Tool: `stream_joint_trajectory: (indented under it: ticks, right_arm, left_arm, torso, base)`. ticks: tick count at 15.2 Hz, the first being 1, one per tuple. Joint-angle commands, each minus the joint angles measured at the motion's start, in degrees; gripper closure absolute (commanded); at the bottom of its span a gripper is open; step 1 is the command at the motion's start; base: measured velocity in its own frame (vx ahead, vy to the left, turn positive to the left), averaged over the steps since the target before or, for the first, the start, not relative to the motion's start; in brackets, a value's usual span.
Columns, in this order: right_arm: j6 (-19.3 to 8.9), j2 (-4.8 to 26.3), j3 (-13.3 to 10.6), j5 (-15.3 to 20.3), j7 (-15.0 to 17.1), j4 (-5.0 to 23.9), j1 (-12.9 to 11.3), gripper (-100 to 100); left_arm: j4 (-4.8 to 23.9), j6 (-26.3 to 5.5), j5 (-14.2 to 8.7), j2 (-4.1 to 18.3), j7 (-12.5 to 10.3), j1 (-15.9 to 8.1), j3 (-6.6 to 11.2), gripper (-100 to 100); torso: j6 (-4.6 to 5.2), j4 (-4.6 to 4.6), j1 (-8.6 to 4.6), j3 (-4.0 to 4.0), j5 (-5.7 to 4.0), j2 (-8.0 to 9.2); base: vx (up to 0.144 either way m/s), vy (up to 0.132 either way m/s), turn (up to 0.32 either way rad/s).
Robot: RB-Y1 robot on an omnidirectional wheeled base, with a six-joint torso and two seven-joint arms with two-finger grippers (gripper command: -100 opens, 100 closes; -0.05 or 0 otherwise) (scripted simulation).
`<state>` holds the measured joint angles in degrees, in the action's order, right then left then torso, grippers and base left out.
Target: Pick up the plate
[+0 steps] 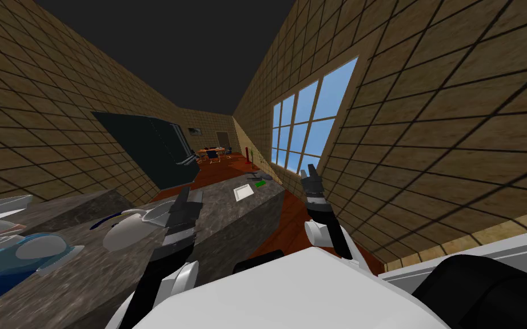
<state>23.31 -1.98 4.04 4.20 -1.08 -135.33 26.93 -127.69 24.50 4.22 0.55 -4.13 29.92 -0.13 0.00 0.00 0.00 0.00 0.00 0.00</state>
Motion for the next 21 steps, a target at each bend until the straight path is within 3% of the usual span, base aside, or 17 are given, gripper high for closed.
stream_joint_trajectory:
  ticks: [1, 5, 6, 7, 8, 9, 10, 11, 12, 13, 14, 15, 16, 17, 18, 21]
  right_arm:
    - [0.0, 0.0, 0.0, 0.0, 0.0, 0.0, 0.0, 0]
    - [0.0, 0.0, 0.0, 0.0, 0.0, 0.0, 0.0, 0]
    - [0.0, 0.0, 0.0, 0.0, 0.0, 0.0, 0.0, 0]
    - [0.0, 0.0, 0.0, 0.0, 0.0, 0.0, 0.0, 0]
    - [0.0, 0.0, 0.0, 0.0, 0.0, 0.0, 0.0, 0]
    - [0.0, 0.0, 0.0, 0.0, 0.0, 0.0, 0.0, 0]
    - [0.0, 0.0, 0.0, 0.0, 0.0, 0.0, 0.0, 0]
    - [0.0, 0.0, 0.0, 0.0, 0.0, 0.0, 0.0, 0]
    - [0.0, 0.0, 0.0, 0.0, 0.0, 0.0, 0.0, 0]
    - [0.0, 0.0, 0.0, 0.0, 0.0, 0.0, 0.0, 0]
    - [0.0, 0.0, 0.0, 0.0, 0.0, 0.0, 0.0, 0]
    - [0.0, 0.0, 0.0, 0.0, 0.0, 0.0, 0.0, 0]
    - [0.0, 0.0, 0.0, 0.0, 0.0, 0.0, 0.0, 0]
    - [0.0, 0.0, 0.0, 0.0, 0.0, 0.0, 0.0, 0]
    - [0.0, 0.0, 0.0, 0.0, 0.0, 0.0, 0.0, 0]
    - [0.0, 0.0, 0.0, 0.0, 0.0, 0.0, 0.0, 0]
  left_arm:
    - [0.4, -0.7, -0.7, 2.0, -0.3, -0.1, 0.37, -100]
    - [2.2, -3.6, -3.5, 7.2, -1.7, -0.5, 1.77, -100]
    - [2.2, -3.6, -3.5, 7.2, -1.7, -0.5, 1.77, -100]
    - [3.1, -5.0, -4.9, 9.2, -2.3, -0.7, 2.41, -100]
    - [3.1, -5.0, -4.9, 9.2, -2.3, -0.7, 2.41, -100]
    - [4.1, -6.6, -6.5, 11.2, -3.0, -0.9, 3.13, -100]
    - [4.1, -6.6, -6.5, 11.3, -3.0, -0.9, 3.13, -100]
    - [5.2, -8.5, -8.3, 13.4, -3.8, -1.1, 3.92, -100]
    - [5.2, -8.5, -8.3, 13.5, -3.8, -1.1, 3.92, -100]
    - [6.4, -10.5, -10.2, 15.3, -4.7, -1.3, 4.76, -100]
    - [6.4, -10.5, -10.2, 15.8, -4.7, -1.3, 4.76, -100]
    - [7.8, -12.6, -12.3, 17.8, -5.7, -1.5, 5.64, -100]
    - [7.8, -12.6, -12.3, 18.2, -5.7, -1.5, 5.64, -100]
    - [9.2, -14.7, -14.3, 19.9, -6.7, -1.7, 6.57, -100]
    - [9.2, -15.0, -14.6, 20.7, -6.7, -1.7, 6.57, -100]
    - [12.3, -19.1, -18.7, 24.7, -8.9, -2.2, 8.49, -100]
  torso:
    - [0.00, 0.00, 0.00, 0.00, 0.00, 0.00]
    - [0.01, 0.00, -0.02, -0.01, -0.01, -0.01]
    - [0.02, 0.00, -0.03, -0.01, -0.01, -0.01]
    - [0.01, 0.00, -0.03, -0.01, -0.01, -0.01]
    - [0.02, 0.00, -0.03, 0.00, -0.01, 0.01]
    - [0.02, 0.00, -0.02, 0.01, -0.01, 0.02]
    - [0.02, 0.00, -0.02, 0.01, 0.00, 0.03]
    - [0.02, 0.01, -0.02, 0.02, 0.00, 0.03]
    - [0.04, 0.00, -0.04, 0.01, -0.01, 0.03]
    - [0.02, 0.01, -0.05, 0.01, -0.01, 0.02]
    - [0.03, 0.00, -0.03, 0.01, -0.01, 0.02]
    - [0.02, 0.00, -0.03, 0.00, -0.01, 0.01]
    - [0.04, 0.00, -0.03, 0.01, -0.01, 0.02]
    - [0.03, 0.00, -0.04, 0.01, -0.01, 0.02]
    - [0.04, 0.00, -0.04, 0.01, -0.01, 0.03]
    - [0.03, 0.00, -0.03, 0.00, -0.01, 0.01]
  base:
    - [0.001, -0.005, -0.064]
    - [0.004, -0.014, -0.132]
    - [0.002, -0.014, -0.102]
    - [-0.008, -0.013, -0.122]
    - [-0.007, -0.012, -0.107]
    - [-0.009, -0.012, -0.142]
    - [-0.006, -0.013, -0.124]
    - [-0.008, -0.019, -0.172]
    - [-0.005, -0.019, -0.152]
    - [-0.006, -0.016, -0.154]
    - [-0.004, -0.016, -0.145]
    - [-0.007, -0.018, -0.199]
    - [-0.006, -0.017, -0.193]
    - [-0.007, -0.018, -0.216]
    - [0.000, -0.019, -0.185]
    - [-0.001, -0.020, -0.247]
